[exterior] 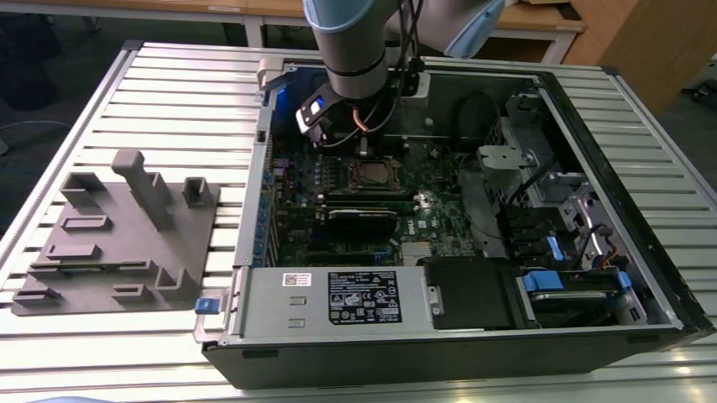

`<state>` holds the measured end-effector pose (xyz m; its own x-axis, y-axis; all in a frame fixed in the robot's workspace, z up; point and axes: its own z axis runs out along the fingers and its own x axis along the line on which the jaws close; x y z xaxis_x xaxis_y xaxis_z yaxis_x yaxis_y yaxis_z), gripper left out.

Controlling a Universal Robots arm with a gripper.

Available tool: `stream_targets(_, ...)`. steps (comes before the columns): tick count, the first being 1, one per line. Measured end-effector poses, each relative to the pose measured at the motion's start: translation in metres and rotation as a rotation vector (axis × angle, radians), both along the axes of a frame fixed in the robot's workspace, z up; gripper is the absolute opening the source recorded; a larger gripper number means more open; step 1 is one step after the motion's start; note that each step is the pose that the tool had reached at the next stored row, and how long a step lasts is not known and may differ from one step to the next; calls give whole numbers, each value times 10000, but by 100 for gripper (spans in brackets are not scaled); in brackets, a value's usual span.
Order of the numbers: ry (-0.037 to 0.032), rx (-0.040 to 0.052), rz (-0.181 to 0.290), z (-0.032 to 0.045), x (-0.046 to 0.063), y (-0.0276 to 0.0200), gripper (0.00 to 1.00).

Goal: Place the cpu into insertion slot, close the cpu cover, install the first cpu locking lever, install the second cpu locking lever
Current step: 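Install the first cpu locking lever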

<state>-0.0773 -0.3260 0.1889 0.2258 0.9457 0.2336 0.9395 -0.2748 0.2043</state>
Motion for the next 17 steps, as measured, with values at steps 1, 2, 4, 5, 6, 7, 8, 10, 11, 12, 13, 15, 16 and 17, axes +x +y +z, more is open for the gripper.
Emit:
stream_targets(1, -1, -6, 15, 0, 0, 0, 11)
stream_targets(2, -1, -7, 23, -1, 0, 0, 11)
stream_targets(4, 0, -7, 26, 0, 0, 0, 11)
stream_targets(5, -1, -7, 27, 0, 0, 1, 11)
stream_targets(6, -1, -7, 27, 3, 1, 1, 11)
stream_targets(7, -2, -6, 27, 7, 1, 2, 11)
stream_targets(8, -2, -8, 28, 14, 1, 1, 11)
stream_targets(10, -1, -11, 27, 29, 0, 1, 11)
stream_targets(11, -1, -12, 27, 34, 0, 2, 11)
stream_targets(12, -1, -12, 27, 34, 1, 2, 11)
stream_targets(13, -2, -12, 27, 34, 1, 2, 11)
stream_targets(15, -1, -14, 27, 34, 0, 2, 11)
stream_targets(16, -1, -15, 28, 33, 0, 2, 11)
stream_targets(17, -1, -16, 29, 32, 0, 3, 11)
